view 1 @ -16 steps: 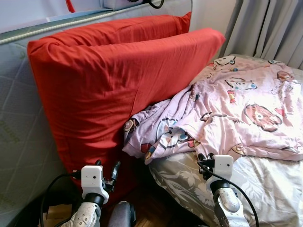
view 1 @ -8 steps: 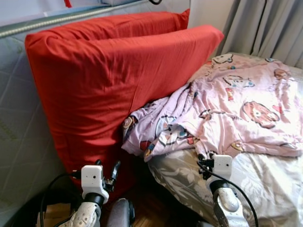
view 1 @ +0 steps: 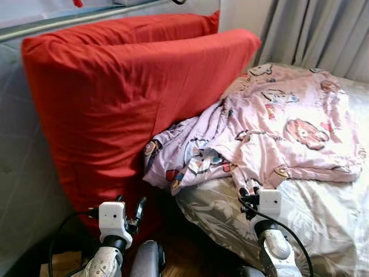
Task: Clean up the room
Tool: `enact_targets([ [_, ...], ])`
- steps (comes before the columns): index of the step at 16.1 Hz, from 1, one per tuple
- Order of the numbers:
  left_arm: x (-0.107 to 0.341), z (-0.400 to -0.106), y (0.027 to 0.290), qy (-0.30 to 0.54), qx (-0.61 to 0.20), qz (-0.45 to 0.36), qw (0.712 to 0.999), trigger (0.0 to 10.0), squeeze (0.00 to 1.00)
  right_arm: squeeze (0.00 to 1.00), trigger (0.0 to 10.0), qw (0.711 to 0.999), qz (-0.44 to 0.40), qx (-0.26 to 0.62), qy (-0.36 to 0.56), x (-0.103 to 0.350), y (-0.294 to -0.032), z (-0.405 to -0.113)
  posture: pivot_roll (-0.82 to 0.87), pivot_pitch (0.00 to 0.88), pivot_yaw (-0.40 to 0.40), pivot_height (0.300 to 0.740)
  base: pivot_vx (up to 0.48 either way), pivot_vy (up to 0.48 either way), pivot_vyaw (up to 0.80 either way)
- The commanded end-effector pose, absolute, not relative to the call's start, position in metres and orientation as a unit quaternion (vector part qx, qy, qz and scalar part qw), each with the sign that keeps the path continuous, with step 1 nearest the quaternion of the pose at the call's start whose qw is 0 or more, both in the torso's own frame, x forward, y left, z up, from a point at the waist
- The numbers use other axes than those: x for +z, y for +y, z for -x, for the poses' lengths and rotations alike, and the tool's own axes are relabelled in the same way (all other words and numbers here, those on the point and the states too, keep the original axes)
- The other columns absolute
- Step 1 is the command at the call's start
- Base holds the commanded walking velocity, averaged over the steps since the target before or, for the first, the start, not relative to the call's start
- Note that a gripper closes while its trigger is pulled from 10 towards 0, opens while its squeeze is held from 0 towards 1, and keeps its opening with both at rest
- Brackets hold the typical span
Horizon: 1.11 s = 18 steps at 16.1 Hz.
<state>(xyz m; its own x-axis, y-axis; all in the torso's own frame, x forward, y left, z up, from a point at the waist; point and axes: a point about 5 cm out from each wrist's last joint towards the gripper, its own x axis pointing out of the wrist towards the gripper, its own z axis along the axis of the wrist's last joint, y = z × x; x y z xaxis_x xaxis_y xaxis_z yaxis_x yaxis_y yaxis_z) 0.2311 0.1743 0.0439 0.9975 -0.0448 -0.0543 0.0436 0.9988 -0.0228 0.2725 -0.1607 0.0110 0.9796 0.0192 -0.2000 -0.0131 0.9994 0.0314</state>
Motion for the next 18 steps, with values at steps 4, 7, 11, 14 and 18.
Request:
enact_targets([
  [4, 0.0455, -0.2325, 0.1732, 0.030, -0.026, 0.013, 0.999, 10.0, 0.00, 0.00, 10.0, 0.995, -0.014, 0.014, 0.102, 0.0103, -0.1588, -0.2726, 0.11, 0.000, -0.007, 0.593, 0.000, 0.000, 0.00],
  [7, 0.0454, -0.2326, 0.1732, 0.031, -0.027, 0.014, 0.999, 10.0, 0.00, 0.00, 10.0, 0.995, -0.013, 0.014, 0.102, 0.0099, -0.1585, -0.2722, 0.11, 0.000, -0.006, 0.593, 0.000, 0.000, 0.00],
  [11, 0.0456, -0.2332, 0.1731, 0.032, -0.029, 0.011, 0.999, 10.0, 0.00, 0.00, 10.0, 0.994, -0.002, 0.022, 0.107, 0.0083, -0.1570, -0.2709, 0.11, 0.000, -0.005, 0.593, 0.000, 0.000, 0.18],
  [14, 0.0457, -0.2338, 0.1721, 0.032, -0.031, 0.011, 0.999, 10.0, 0.00, 0.00, 10.0, 0.994, -0.006, 0.022, 0.108, 0.0073, -0.1564, -0.2698, 0.11, 0.000, -0.003, 0.593, 0.000, 0.000, 0.42],
  [18, 0.0456, -0.2337, 0.1714, 0.034, -0.034, 0.012, 0.999, 10.0, 0.00, 0.00, 10.0, 0.994, -0.013, 0.020, 0.107, 0.0067, -0.1553, -0.2692, 0.11, 0.000, -0.003, 0.593, 0.000, 0.000, 0.00],
])
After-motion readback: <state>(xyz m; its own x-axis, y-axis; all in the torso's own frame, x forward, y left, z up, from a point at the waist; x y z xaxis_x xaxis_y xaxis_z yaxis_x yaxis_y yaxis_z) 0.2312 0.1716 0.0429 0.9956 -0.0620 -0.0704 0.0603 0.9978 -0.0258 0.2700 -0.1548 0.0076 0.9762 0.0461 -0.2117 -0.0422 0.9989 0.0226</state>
